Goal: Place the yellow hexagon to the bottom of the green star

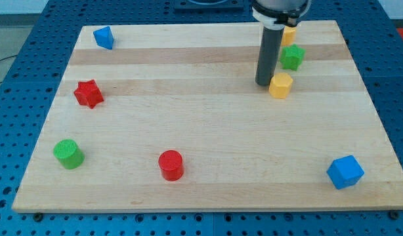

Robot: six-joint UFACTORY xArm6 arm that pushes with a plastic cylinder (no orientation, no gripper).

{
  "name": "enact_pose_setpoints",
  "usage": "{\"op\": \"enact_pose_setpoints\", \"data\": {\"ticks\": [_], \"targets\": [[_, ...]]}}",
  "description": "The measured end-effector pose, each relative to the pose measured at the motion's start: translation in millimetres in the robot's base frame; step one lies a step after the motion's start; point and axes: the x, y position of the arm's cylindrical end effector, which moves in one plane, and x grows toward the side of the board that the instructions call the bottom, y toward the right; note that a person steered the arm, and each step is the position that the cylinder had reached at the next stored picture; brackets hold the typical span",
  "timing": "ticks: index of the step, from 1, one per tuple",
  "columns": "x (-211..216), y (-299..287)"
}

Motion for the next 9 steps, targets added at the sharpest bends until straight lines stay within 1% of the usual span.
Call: {"op": "enact_pose_setpoints", "data": {"ticks": [1, 2, 3, 5, 6, 7, 8, 9], "targets": [[5.7, -27.7], [21.1, -27.7], [33.7, -18.7], [33.7, 31.7], [33.9, 45.0], [45.3, 17.1], [26.7, 7.9], [-4.3, 15.9]]}}
